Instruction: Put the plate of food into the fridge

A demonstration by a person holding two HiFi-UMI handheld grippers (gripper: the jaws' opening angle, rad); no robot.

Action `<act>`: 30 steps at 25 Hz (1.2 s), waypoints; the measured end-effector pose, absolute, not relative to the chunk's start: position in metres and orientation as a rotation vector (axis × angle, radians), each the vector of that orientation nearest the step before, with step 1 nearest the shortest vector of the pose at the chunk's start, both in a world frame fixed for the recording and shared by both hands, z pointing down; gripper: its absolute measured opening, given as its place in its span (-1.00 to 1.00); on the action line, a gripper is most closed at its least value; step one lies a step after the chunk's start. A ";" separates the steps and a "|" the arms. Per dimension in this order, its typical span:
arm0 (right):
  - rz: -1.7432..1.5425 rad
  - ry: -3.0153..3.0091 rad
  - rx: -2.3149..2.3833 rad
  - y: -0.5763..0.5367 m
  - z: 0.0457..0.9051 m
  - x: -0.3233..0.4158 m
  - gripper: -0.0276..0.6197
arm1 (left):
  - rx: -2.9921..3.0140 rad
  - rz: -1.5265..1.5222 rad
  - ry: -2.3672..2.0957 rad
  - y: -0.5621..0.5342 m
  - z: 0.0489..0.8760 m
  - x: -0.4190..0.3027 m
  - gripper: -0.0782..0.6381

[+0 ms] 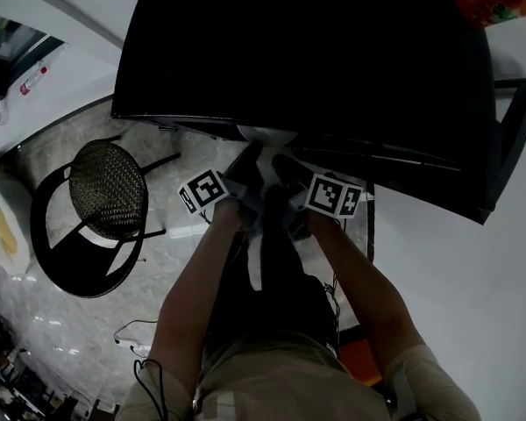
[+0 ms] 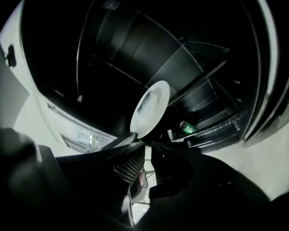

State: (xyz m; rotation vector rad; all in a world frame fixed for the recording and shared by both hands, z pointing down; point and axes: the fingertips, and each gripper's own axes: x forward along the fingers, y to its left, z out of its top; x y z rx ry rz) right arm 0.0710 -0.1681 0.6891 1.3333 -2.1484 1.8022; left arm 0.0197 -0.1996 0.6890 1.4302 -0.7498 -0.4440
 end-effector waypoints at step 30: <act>0.954 -2.150 1.182 -0.197 0.695 0.058 -0.79 | 1.491 -0.379 -0.701 -0.190 0.688 0.015 -0.72</act>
